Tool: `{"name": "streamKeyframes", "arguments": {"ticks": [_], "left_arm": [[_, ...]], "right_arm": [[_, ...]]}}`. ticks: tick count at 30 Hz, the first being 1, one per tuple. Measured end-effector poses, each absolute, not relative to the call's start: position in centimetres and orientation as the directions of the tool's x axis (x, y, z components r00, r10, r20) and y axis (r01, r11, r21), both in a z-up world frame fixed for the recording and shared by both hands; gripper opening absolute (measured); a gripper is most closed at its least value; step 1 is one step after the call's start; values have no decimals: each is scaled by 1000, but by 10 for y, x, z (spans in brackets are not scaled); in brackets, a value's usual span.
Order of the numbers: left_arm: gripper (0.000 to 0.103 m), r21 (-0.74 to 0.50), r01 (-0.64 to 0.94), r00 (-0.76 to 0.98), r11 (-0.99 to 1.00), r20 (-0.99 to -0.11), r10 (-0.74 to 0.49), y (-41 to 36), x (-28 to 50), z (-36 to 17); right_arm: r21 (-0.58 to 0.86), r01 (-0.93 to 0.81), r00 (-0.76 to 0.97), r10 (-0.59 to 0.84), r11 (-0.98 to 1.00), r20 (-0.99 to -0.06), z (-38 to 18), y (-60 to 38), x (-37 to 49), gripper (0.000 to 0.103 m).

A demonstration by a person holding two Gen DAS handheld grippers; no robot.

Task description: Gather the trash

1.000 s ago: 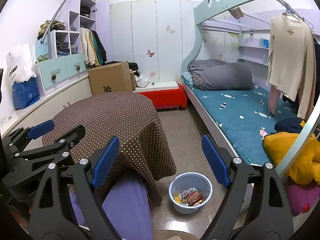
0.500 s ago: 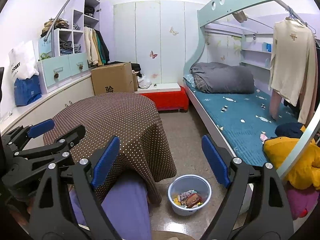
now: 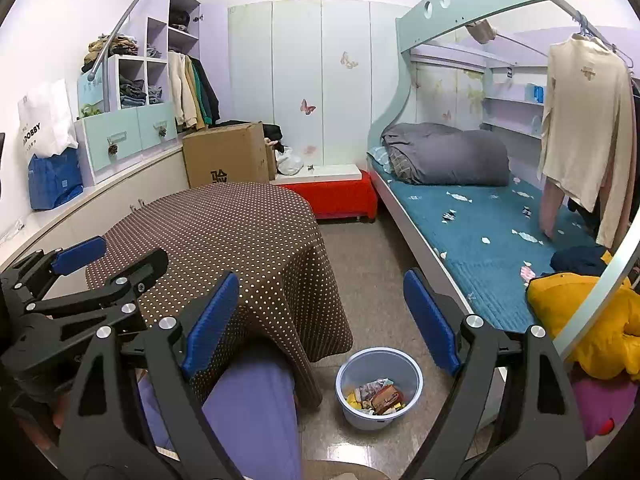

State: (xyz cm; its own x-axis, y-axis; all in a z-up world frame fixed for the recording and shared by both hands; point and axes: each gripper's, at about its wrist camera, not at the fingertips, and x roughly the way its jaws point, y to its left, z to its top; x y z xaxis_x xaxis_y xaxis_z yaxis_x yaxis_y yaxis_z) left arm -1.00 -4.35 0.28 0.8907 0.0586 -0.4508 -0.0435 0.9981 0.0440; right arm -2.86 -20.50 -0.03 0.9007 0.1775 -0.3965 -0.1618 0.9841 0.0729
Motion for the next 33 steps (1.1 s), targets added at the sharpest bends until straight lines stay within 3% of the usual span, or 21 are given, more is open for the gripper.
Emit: {"name": "streamKeyframes", "arguments": {"ticks": [33], "left_arm": [[78, 42, -66, 885, 997, -460, 78, -51, -7, 1]], "right_arm": [[66, -158, 899, 171, 985, -404, -4, -207, -24, 83]]}}
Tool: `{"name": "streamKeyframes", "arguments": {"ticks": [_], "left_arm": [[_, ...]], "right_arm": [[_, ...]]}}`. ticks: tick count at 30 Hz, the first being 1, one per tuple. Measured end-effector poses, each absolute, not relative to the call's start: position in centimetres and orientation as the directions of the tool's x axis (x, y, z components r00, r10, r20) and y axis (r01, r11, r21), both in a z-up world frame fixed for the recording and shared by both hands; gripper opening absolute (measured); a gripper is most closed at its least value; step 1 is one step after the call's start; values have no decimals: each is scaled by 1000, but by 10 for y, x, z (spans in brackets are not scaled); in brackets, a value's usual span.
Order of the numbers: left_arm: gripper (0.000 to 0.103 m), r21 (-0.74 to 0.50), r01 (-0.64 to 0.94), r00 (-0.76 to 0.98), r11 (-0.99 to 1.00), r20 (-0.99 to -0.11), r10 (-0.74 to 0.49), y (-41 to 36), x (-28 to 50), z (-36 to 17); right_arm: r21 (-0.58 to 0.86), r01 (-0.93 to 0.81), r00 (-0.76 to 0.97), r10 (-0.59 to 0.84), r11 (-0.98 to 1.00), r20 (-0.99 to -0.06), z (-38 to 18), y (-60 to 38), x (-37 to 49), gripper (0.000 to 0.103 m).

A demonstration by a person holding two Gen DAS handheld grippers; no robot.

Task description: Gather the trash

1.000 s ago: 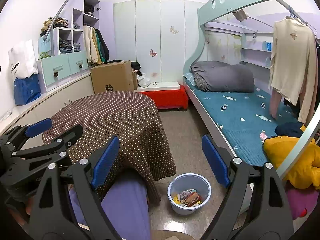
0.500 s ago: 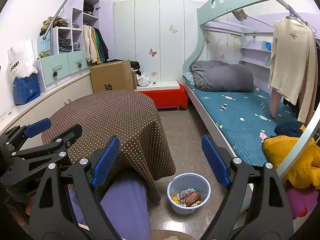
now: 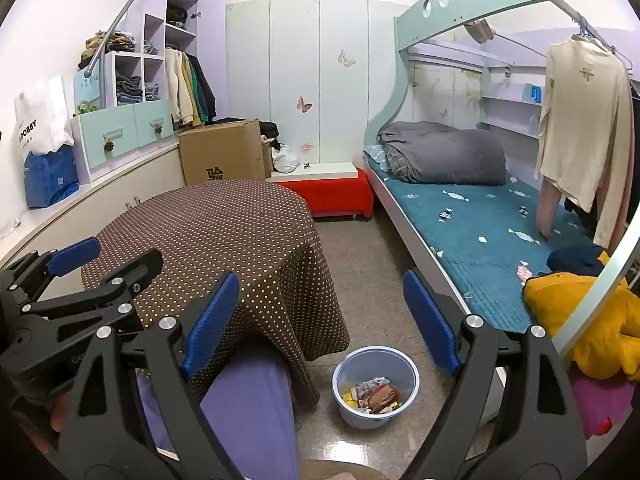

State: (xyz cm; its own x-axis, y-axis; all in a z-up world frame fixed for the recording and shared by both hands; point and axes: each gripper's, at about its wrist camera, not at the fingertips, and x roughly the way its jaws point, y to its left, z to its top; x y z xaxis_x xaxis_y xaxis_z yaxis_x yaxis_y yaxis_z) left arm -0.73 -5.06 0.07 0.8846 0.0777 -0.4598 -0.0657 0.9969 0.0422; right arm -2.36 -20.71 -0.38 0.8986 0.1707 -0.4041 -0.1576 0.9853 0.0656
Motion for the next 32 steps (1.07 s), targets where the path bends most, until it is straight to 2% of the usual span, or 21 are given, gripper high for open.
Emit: {"name": "streamKeyframes", "arguments": {"ticks": [25, 32], "left_arm": [[78, 41, -83, 885, 996, -457, 93, -57, -8, 1], [82, 38, -86, 881, 996, -463, 94, -56, -6, -1]], "right_arm": [[62, -157, 900, 169, 986, -403, -6, -207, -24, 83], [65, -161, 898, 174, 985, -404, -5, -205, -24, 83]]}}
